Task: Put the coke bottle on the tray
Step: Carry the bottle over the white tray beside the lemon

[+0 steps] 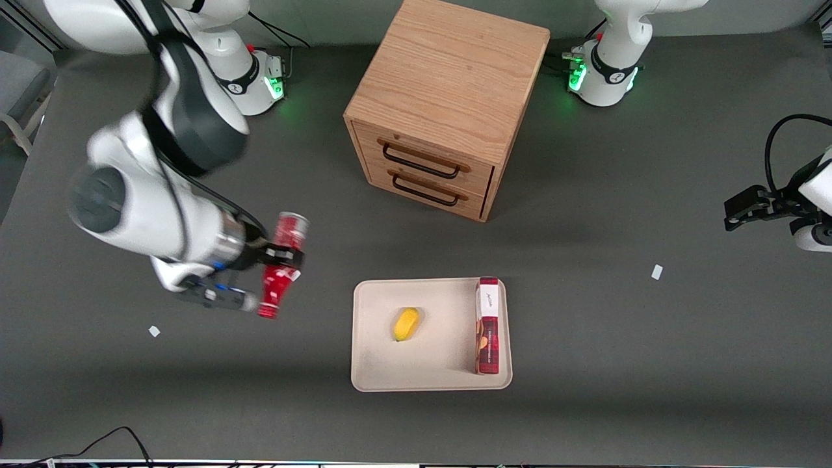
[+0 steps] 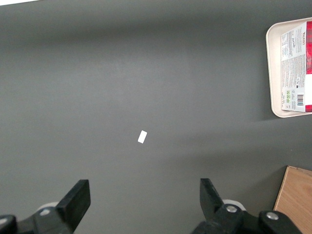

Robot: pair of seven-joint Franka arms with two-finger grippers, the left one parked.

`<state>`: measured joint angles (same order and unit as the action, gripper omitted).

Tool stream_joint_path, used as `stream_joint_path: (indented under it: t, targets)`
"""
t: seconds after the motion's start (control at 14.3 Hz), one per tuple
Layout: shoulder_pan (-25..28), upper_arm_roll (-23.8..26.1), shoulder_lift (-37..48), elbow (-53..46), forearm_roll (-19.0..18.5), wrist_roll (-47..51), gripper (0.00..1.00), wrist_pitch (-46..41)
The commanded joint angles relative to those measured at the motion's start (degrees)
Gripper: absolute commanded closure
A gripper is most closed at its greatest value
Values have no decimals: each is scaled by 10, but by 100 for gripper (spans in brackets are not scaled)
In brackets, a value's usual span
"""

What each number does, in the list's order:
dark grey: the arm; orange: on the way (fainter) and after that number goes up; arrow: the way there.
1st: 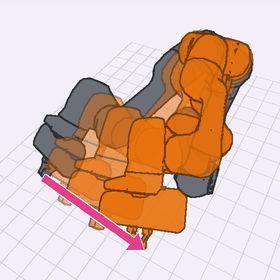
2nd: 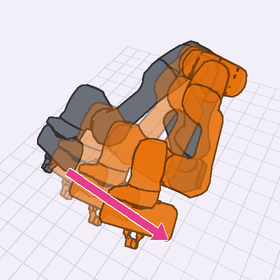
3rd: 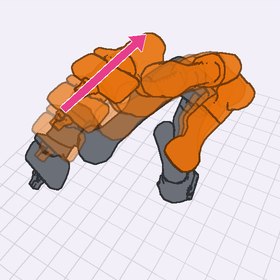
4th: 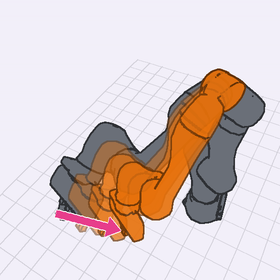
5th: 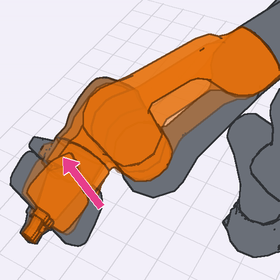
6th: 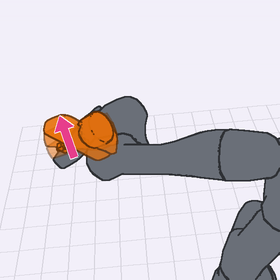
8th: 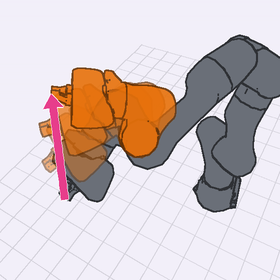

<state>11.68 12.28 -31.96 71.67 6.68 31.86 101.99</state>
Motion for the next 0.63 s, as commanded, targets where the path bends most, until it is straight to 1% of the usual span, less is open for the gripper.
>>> stream_joint_path:
  t: [0.0,0.14,0.21,0.42,0.56]
  targets:
    - [18,12,-142,-74,1,48,100,98]
    - [39,12,-202,-75,-1,104,100,181]
    - [41,12,-222,-74,-2,116,100,214]
    - [51,11,-252,-72,-6,121,100,254]
    - [52,8,-264,-69,-7,120,100,266]
